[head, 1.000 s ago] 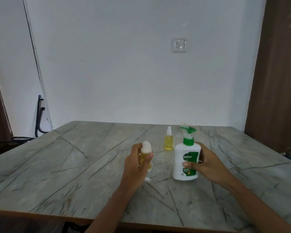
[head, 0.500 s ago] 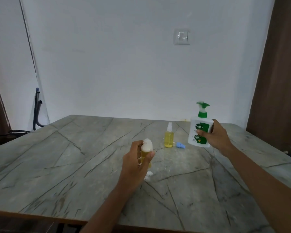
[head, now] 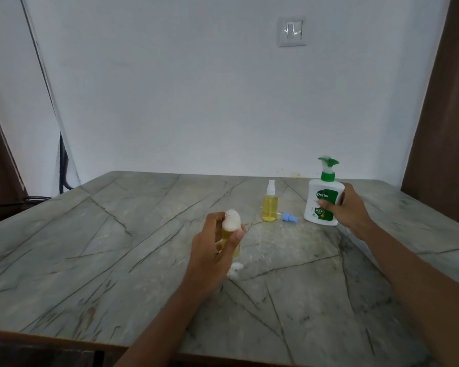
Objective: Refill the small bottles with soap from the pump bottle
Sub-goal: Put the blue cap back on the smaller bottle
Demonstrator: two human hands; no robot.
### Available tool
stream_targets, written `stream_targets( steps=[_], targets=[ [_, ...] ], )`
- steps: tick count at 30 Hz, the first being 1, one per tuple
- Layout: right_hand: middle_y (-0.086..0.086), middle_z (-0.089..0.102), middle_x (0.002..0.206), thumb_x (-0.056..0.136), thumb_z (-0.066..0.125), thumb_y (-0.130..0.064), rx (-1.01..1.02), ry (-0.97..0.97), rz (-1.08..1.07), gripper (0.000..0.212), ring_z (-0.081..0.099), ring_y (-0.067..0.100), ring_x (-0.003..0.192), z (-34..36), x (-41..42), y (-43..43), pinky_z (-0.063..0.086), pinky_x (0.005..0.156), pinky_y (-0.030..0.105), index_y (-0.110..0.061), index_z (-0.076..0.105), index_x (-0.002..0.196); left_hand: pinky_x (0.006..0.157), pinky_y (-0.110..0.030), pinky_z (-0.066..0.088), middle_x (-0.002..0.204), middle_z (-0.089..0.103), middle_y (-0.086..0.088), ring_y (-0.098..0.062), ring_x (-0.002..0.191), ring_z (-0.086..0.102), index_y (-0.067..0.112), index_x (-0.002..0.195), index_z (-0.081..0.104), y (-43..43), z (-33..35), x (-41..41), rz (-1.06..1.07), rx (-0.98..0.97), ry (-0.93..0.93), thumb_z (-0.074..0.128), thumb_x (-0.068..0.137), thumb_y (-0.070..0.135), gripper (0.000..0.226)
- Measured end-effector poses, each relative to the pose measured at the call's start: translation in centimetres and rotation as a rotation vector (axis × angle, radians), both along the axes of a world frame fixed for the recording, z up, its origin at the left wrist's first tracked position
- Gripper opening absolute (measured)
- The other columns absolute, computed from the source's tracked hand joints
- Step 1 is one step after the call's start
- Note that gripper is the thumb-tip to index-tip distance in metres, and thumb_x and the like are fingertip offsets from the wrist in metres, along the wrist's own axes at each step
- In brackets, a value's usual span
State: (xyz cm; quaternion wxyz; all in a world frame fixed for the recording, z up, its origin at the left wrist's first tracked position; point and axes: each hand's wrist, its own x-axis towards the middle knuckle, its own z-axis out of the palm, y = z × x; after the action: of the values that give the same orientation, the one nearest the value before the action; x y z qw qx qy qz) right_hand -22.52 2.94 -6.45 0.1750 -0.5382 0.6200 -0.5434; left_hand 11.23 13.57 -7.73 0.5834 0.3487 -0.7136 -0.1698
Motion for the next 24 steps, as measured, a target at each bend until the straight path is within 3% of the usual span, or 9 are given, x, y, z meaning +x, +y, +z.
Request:
stream_targets(
  steps=[8,11,14,16,18,21,24],
  targets=[
    [0.01,0.061,0.123,0.082,0.077,-0.007,0.062,0.008,0.038,0.069,0.061,0.029,0.111,0.2,-0.3,0.1,0.052,0.093,0.045,-0.014,0.036,0.137,0.071,-0.032,0.06,0.099,0.071,0.007,-0.012,0.092,0.07,0.018,0.113,0.051,0.5,0.1,0.0,-0.018,0.023,-0.005,0.057,0.087,0.052,0.043],
    [0.01,0.061,0.123,0.077,0.082,-0.009,0.097,0.012,0.052,0.084,0.061,0.03,0.112,0.4,-0.8,0.5,0.05,0.096,0.051,-0.019,0.03,0.142,0.071,-0.034,0.06,0.1,0.071,0.008,-0.013,0.092,0.07,0.017,0.113,0.051,0.5,0.0,0.0,-0.023,0.045,-0.001,0.059,0.088,0.048,0.04],
    [0.004,0.051,0.12,0.068,0.09,-0.02,-0.01,0.03,-0.018,0.103,0.053,0.022,0.108,0.8,-0.7,1.5,0.047,0.094,0.042,-0.02,0.022,0.146,0.074,-0.034,0.06,0.1,0.071,0.009,-0.011,0.093,0.07,0.017,0.113,0.051,0.5,0.1,0.0,-0.02,0.073,0.002,0.061,0.087,0.042,0.037],
    [0.004,0.051,0.115,0.074,0.086,-0.028,-0.207,0.157,-0.188,0.083,0.05,0.02,0.105,0.7,-0.3,2.6,0.044,0.087,0.035,-0.016,0.035,0.138,0.074,-0.033,0.06,0.1,0.072,0.009,-0.009,0.092,0.07,0.017,0.114,0.051,0.4,0.1,0.0,-0.011,0.084,0.002,0.062,0.085,0.042,0.039],
    [0.004,0.056,0.104,0.086,0.073,-0.03,-0.367,0.38,-0.267,0.045,0.054,0.021,0.096,0.8,0.6,3.9,0.043,0.077,0.03,-0.014,0.051,0.123,0.074,-0.031,0.06,0.102,0.071,0.008,-0.009,0.093,0.069,0.016,0.115,0.051,0.3,0.0,0.1,-0.018,0.092,0.008,0.062,0.085,0.042,0.042],
    [-0.003,0.061,0.092,0.092,0.065,-0.029,-0.205,0.678,-0.039,0.019,0.058,0.014,0.079,1.3,2.8,5.1,0.043,0.069,0.026,-0.019,0.058,0.107,0.074,-0.03,0.06,0.105,0.071,0.006,-0.01,0.095,0.069,0.016,0.117,0.05,0.3,-0.1,0.1,-0.033,0.122,0.03,0.065,0.085,0.039,0.042],
    [-0.003,0.066,0.101,0.094,0.062,-0.033,-0.002,0.865,0.121,0.025,0.057,0.008,0.08,0.9,4.8,4.4,0.05,0.074,0.026,-0.023,0.057,0.116,0.075,-0.031,0.06,0.108,0.07,0.006,-0.011,0.096,0.069,0.018,0.117,0.05,0.2,-0.1,0.2,-0.037,0.136,0.046,0.065,0.085,0.043,0.044]
  ],
)
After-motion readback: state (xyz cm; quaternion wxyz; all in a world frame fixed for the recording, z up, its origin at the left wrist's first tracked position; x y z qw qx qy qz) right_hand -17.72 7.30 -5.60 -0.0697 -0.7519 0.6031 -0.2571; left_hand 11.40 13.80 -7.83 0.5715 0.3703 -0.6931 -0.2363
